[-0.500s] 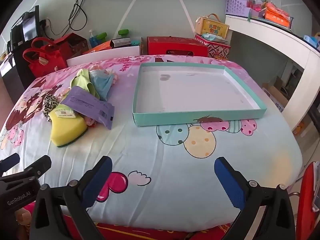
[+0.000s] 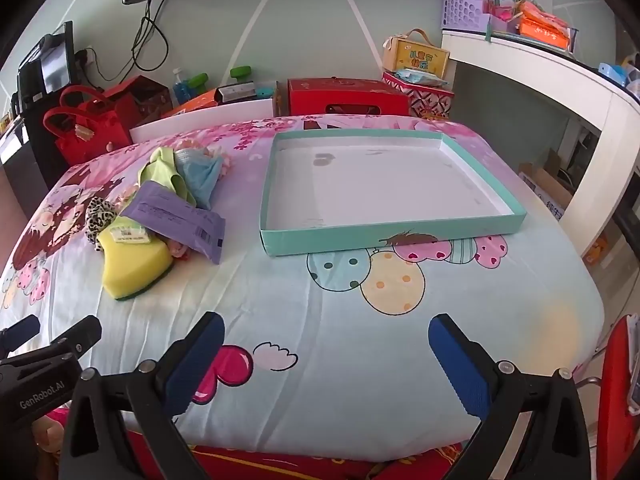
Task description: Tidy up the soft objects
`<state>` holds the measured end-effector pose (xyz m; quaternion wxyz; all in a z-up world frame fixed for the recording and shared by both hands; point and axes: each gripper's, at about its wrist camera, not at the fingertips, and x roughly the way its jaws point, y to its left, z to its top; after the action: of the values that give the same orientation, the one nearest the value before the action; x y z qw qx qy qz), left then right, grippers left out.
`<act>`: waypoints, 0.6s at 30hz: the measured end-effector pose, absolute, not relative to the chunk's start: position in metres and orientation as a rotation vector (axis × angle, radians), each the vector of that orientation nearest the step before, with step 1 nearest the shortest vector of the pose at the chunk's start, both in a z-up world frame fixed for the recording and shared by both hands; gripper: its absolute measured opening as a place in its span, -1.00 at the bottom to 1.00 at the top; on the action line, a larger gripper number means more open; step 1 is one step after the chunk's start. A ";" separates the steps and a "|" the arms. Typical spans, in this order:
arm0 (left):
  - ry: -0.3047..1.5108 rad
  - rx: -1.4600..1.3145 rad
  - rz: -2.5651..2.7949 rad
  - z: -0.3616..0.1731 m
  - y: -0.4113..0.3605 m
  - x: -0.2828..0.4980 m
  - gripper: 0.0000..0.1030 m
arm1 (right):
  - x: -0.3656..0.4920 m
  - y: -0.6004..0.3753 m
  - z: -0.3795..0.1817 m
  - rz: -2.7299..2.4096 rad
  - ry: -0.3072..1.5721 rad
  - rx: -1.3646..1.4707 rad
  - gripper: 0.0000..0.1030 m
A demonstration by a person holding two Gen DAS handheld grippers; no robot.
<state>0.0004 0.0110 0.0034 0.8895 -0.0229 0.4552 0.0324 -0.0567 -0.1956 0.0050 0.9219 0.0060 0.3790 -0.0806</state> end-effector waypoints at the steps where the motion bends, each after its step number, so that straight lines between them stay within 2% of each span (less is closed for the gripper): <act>1: 0.943 -0.035 0.076 0.002 0.002 -0.001 1.00 | -0.057 -0.196 0.005 -0.165 0.780 0.011 1.00; 18: 0.958 -0.052 0.077 -0.002 0.006 0.000 1.00 | -0.056 -0.195 0.004 -0.174 0.795 0.002 1.00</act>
<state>-0.0003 0.0056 -0.0019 0.8864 -0.0252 0.4607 0.0372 -0.0559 -0.1945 0.0036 0.9183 0.0012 0.3867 -0.0849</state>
